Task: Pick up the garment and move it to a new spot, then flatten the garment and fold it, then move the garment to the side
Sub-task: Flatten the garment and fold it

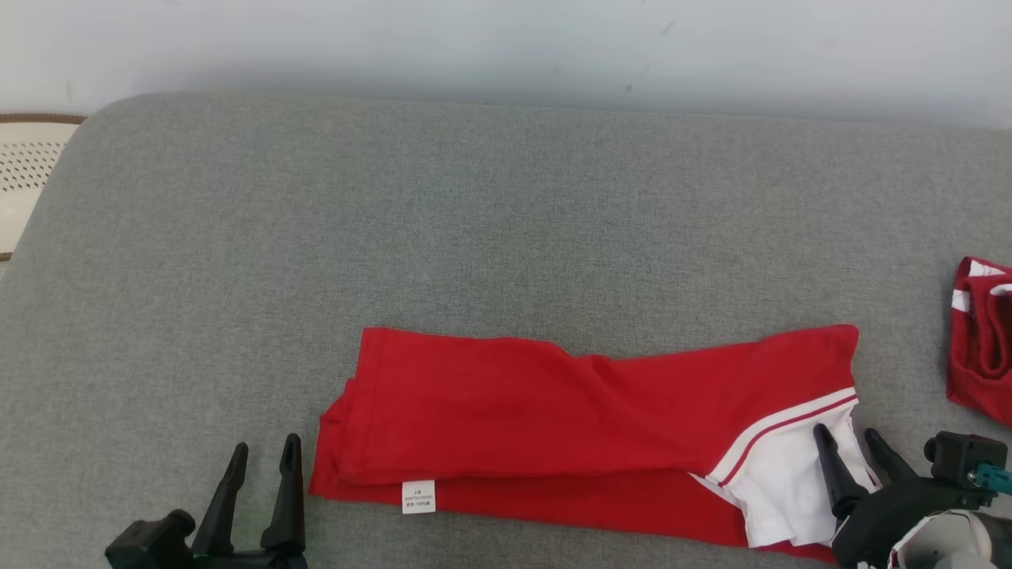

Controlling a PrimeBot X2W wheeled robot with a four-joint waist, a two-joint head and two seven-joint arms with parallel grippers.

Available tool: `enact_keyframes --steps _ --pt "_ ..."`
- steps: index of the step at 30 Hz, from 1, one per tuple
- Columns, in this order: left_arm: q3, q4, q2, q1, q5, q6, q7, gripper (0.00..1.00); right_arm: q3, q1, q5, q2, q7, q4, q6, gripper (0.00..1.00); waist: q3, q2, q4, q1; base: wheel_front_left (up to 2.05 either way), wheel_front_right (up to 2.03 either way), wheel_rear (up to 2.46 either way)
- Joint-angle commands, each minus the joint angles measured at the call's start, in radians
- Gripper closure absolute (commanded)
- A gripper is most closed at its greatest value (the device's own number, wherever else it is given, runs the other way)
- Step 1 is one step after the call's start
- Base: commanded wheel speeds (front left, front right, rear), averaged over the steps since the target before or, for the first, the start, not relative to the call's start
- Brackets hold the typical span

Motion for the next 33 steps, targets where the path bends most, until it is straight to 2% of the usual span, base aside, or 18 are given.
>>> enact_keyframes --steps 1,9,10,11,12,13,14,15,25,33 --pt "0.004 -0.003 0.005 0.009 0.012 0.0 -0.001 0.0 0.035 0.002 0.016 0.009 0.015 0.026 0.0 0.0 0.001 0.0 0.001 0.0001 0.0 0.0 0.0" --pt "0.007 -0.004 0.011 0.013 0.01 0.0 -0.001 0.0 0.176 -0.004 0.106 0.019 0.056 0.052 0.006 0.02 0.002 0.0 0.003 0.0001 0.0 0.0 0.0" --pt "0.008 -0.004 0.01 0.012 0.012 0.0 -0.001 0.0 0.21 -0.01 0.129 0.016 0.062 0.056 0.006 0.38 0.003 0.0 0.003 0.0001 0.0 0.0 0.0" --pt "0.009 -0.005 0.01 0.012 0.012 0.0 -0.001 0.0 0.228 -0.012 0.139 0.013 0.065 0.058 0.006 0.56 0.004 0.0 0.003 0.0001 0.0 0.0 0.0" --pt "0.01 -0.005 0.01 0.011 0.013 0.0 -0.001 0.0 0.242 -0.014 0.152 0.011 0.067 0.06 0.006 0.66 0.004 0.0 0.003 0.0001 0.0 0.0 0.0" --pt "0.01 -0.005 0.01 0.01 0.013 0.0 -0.001 0.0 0.252 -0.019 0.161 0.008 0.068 0.064 0.006 0.88 0.005 0.0 0.003 0.0001 0.0 0.0 0.0" --pt "0.01 -0.005 0.01 0.01 0.013 0.0 -0.001 0.0 0.252 -0.019 0.161 0.008 0.068 0.064 0.006 0.88 0.005 0.0 0.003 0.0001 0.0 0.0 0.0" --pt "0.01 -0.005 0.01 0.009 0.013 0.0 -0.001 0.0 0.259 -0.024 0.166 0.002 0.065 0.071 0.006 1.0 0.006 0.0 0.003 0.0001 0.0 0.0 0.0" --pt "0.014 -0.008 0.009 0.008 0.017 0.0 -0.001 0.0 0.204 -0.097 0.203 -0.062 -0.049 0.149 -0.006 1.0 0.004 0.0 -0.001 0.0001 0.0 0.0 0.0" --pt "0.02 -0.005 0.007 0.031 0.02 0.0 -0.001 0.0 0.15 -0.129 0.202 -0.111 -0.116 0.151 -0.001 1.0 -0.021 0.0 -0.02 0.0001 0.0 0.0 0.0"
